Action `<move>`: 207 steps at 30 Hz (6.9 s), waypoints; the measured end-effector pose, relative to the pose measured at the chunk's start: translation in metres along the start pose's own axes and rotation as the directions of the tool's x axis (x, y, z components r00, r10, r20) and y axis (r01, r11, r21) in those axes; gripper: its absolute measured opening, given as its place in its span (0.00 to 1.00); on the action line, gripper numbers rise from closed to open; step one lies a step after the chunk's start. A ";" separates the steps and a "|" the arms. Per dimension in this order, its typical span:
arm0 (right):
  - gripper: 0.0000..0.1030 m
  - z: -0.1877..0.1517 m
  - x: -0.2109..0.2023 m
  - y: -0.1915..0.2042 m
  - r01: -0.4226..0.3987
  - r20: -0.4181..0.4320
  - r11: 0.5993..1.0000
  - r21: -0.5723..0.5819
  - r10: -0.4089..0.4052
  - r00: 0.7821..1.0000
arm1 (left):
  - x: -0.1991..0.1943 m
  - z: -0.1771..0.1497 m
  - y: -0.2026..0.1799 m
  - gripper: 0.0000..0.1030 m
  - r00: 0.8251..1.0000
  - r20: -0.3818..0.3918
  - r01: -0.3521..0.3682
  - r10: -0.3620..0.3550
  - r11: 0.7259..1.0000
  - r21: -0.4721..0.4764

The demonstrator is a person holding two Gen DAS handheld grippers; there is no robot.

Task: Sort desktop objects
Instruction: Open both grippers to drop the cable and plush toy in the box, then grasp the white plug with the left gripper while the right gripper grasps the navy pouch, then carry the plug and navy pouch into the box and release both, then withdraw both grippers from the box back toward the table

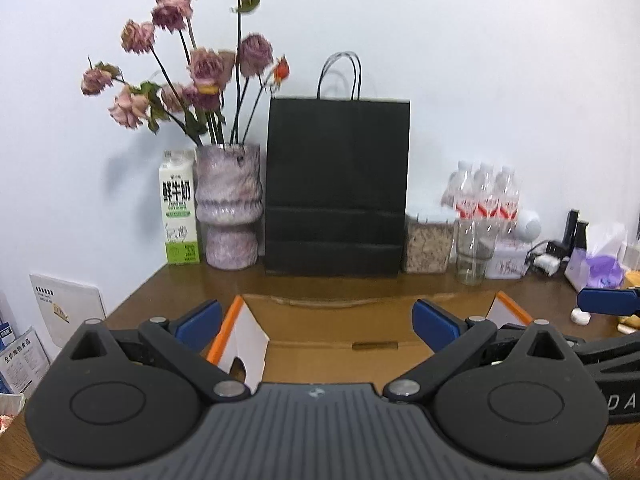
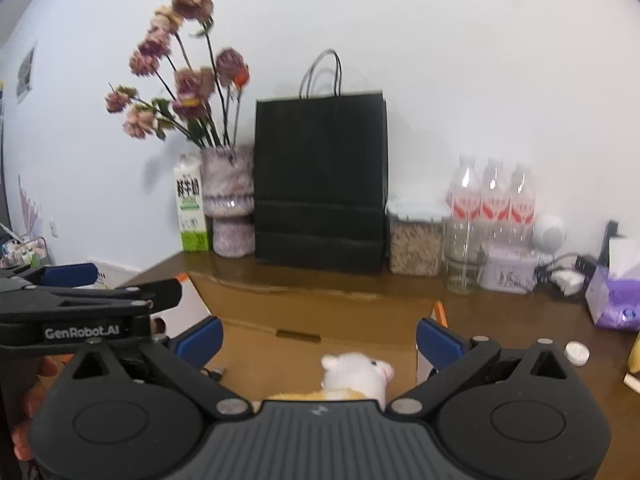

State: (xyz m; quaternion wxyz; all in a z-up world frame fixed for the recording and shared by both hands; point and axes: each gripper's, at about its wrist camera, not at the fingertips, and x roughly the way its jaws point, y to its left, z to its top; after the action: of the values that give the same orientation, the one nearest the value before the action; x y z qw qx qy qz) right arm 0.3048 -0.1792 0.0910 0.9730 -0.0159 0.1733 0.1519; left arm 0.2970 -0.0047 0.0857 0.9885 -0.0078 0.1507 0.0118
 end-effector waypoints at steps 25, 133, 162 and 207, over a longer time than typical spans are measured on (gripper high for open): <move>1.00 -0.057 -0.151 0.034 0.004 0.031 1.000 0.025 -0.004 1.000 | -0.165 -0.028 0.035 1.00 0.996 0.083 0.032 -0.029 0.999 -0.038; 0.61 -0.072 -0.148 0.061 -0.008 -0.034 1.000 0.001 0.008 0.999 | -0.153 -0.051 0.038 0.27 0.995 -0.003 0.102 -0.102 0.994 0.046; 0.61 0.008 0.150 0.057 0.012 -0.425 1.000 -0.016 -0.018 0.905 | 0.138 0.002 0.040 0.27 0.893 -0.449 0.053 -0.015 0.996 0.072; 1.00 0.030 -0.025 0.056 -0.022 -0.212 0.995 -0.095 0.002 0.977 | -0.034 0.028 0.048 1.00 0.979 -0.181 0.091 -0.093 0.996 -0.015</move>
State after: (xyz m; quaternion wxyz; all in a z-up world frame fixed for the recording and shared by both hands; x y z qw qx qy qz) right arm 0.2750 -0.1304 0.1287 0.9461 -0.0781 0.2683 0.1635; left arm 0.2718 0.0432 0.1216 0.9701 -0.0190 0.2396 -0.0342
